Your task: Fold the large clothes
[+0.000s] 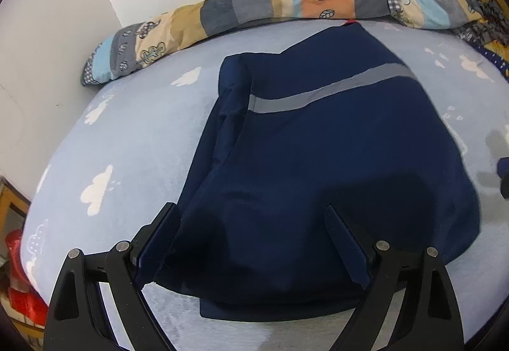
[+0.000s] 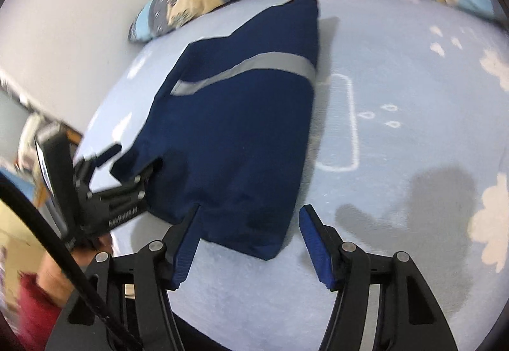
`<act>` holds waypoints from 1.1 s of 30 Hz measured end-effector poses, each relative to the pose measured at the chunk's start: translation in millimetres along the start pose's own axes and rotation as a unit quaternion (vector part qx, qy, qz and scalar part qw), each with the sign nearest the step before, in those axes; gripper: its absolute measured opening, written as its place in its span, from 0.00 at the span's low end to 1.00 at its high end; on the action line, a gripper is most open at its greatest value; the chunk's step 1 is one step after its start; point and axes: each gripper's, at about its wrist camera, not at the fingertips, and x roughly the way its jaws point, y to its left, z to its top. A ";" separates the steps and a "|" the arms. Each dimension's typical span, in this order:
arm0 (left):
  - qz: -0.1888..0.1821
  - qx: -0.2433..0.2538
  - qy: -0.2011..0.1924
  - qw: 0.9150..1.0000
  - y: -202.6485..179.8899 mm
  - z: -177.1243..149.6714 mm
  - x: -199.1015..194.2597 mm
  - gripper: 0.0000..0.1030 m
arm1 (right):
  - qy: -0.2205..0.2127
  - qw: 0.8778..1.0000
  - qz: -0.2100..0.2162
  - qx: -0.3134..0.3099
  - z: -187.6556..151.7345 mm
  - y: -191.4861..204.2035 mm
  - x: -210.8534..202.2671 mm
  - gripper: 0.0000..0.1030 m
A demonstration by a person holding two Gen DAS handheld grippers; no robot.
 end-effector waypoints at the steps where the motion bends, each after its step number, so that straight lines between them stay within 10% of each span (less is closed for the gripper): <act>1: -0.014 -0.011 0.000 1.000 4.9 2.9 -1.9 0.89 | -0.003 1.000 0.009 0.014 2.7 -5.0 -1.2 0.65; 7: -0.102 -0.176 -0.009 0.979 73.2 13.4 -7.0 0.90 | -0.022 0.998 0.023 0.052 22.3 -30.3 -7.9 0.65; 10: -0.148 -0.276 0.013 0.950 116.4 5.9 9.2 0.90 | -0.026 0.996 0.039 0.071 27.9 -40.8 -8.7 0.66; 14: -0.247 -0.379 0.081 0.888 154.0 -9.4 54.9 0.90 | -0.025 0.991 0.078 0.101 34.3 -50.9 -2.2 0.70; 17: -0.286 -0.395 0.110 0.866 155.8 -11.2 77.3 0.90 | -0.017 0.988 0.104 0.115 40.5 -54.2 9.9 0.70; 26: -0.322 -0.417 0.134 0.839 156.2 -1.9 113.5 0.90 | -0.008 0.984 0.117 0.131 56.2 -65.7 35.4 0.70; 33: -0.330 -0.367 0.162 0.855 141.6 19.2 130.1 1.00 | -0.004 0.982 0.124 0.141 68.1 -83.6 48.9 0.70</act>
